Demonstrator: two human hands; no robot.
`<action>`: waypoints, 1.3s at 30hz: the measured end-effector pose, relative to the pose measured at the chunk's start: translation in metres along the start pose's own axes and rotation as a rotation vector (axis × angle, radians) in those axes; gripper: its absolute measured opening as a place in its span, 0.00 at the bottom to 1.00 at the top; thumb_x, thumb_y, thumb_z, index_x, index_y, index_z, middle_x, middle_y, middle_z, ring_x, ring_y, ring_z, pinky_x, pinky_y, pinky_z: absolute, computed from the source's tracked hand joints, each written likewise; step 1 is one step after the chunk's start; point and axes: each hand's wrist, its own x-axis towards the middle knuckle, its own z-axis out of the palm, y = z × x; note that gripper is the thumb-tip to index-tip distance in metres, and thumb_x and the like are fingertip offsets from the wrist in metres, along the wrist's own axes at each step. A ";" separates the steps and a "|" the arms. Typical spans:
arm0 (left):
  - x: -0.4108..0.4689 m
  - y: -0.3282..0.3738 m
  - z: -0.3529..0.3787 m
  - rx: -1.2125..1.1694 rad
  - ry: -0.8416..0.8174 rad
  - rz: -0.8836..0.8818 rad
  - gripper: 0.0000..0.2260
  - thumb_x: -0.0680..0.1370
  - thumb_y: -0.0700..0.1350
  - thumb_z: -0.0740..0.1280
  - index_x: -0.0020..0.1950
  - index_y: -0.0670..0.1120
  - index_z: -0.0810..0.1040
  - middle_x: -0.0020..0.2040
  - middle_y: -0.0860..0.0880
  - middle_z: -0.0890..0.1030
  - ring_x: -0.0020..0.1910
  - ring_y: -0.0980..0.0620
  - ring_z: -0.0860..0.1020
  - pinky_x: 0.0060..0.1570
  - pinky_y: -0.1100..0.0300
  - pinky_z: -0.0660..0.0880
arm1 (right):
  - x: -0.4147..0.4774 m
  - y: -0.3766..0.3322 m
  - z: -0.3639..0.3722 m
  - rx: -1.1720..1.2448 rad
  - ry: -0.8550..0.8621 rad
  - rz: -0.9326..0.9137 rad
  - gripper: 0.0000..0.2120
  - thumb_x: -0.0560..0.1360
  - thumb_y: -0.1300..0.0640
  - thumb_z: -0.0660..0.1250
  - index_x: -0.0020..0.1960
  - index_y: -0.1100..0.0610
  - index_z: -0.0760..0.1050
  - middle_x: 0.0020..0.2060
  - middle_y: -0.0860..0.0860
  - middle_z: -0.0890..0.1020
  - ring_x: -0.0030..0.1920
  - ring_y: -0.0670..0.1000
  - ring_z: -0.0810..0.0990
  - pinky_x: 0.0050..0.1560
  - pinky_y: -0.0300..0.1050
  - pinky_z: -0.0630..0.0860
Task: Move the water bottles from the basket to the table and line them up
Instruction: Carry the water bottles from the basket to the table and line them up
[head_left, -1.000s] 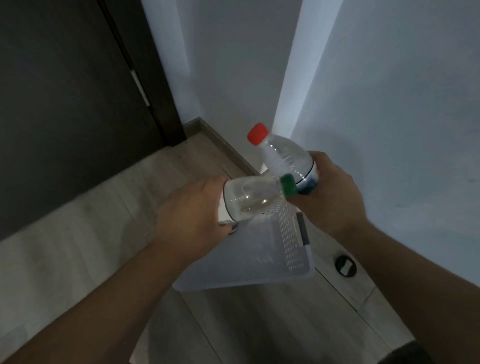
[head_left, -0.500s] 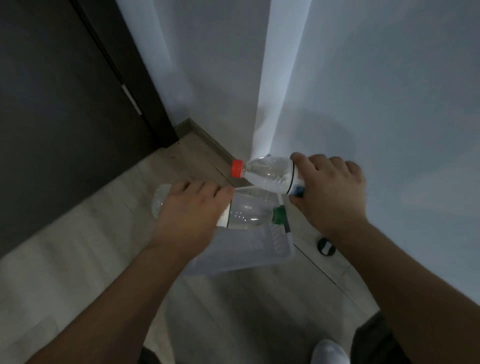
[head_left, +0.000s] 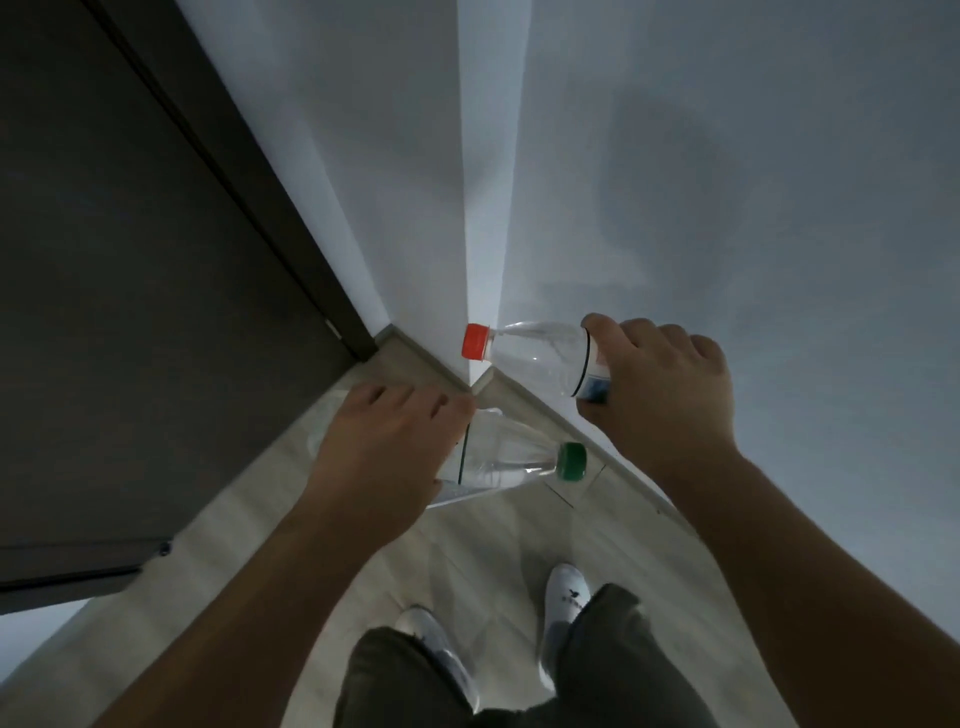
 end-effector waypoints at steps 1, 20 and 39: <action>-0.005 0.003 -0.026 0.001 0.026 0.020 0.36 0.58 0.57 0.85 0.62 0.48 0.78 0.50 0.47 0.85 0.46 0.45 0.84 0.50 0.47 0.79 | -0.005 0.003 -0.026 0.001 0.013 0.002 0.31 0.67 0.47 0.78 0.67 0.51 0.74 0.48 0.53 0.84 0.45 0.60 0.81 0.51 0.56 0.77; 0.033 0.113 -0.203 0.059 0.338 0.383 0.37 0.55 0.52 0.86 0.61 0.50 0.78 0.46 0.51 0.84 0.41 0.49 0.82 0.44 0.51 0.78 | -0.104 0.127 -0.181 -0.072 0.198 0.275 0.31 0.66 0.44 0.78 0.66 0.49 0.73 0.45 0.51 0.82 0.43 0.58 0.80 0.47 0.54 0.76; 0.073 0.200 -0.232 -0.026 0.352 1.228 0.40 0.52 0.49 0.88 0.61 0.50 0.78 0.50 0.50 0.85 0.43 0.46 0.83 0.45 0.47 0.82 | -0.258 0.066 -0.215 -0.161 0.118 1.122 0.31 0.66 0.44 0.78 0.65 0.45 0.71 0.48 0.48 0.81 0.47 0.57 0.80 0.50 0.53 0.74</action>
